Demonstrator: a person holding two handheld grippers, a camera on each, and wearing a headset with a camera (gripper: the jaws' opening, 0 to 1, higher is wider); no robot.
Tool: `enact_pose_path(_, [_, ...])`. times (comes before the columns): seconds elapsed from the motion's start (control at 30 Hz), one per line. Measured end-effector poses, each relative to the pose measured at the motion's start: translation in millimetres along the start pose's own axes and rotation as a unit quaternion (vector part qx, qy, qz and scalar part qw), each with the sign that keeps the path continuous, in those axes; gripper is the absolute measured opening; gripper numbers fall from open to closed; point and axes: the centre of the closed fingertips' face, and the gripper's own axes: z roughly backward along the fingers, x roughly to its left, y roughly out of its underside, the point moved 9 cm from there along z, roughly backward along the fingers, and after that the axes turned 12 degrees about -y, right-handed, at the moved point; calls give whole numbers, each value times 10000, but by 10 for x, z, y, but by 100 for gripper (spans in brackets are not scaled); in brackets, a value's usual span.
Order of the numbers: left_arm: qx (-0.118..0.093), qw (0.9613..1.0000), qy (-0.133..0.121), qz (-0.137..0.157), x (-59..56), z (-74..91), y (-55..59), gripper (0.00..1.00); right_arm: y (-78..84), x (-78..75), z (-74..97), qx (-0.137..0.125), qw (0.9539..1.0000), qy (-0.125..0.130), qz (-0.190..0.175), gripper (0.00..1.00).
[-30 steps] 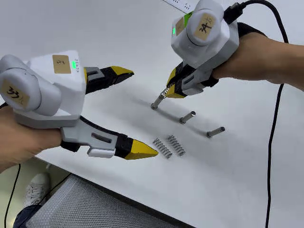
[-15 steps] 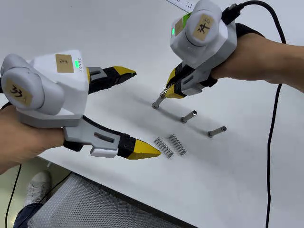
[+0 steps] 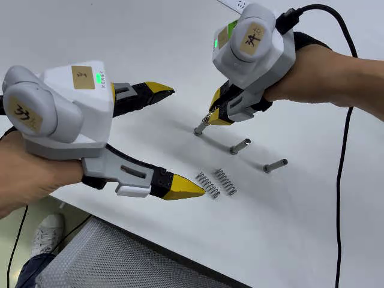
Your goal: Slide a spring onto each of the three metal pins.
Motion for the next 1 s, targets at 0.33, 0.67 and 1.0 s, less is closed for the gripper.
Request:
enact_pose_path(0.33, [-26, 10000, -9, 53, 12, 3, 17, 100, -8, -30, -90, 28, 10000, 4, 50, 12])
enact_pose_path(0.67, [-29, 10000, -37, 72, 27, 17, 35, 100, 10, -41, -174, 69, 9999, 24, 112, 12])
enact_pose_path(1.0, [-24, 10000, -37, 77, 17, 17, 31, 99, 21, -53, -311, 135, 9997, 39, 196, 12])
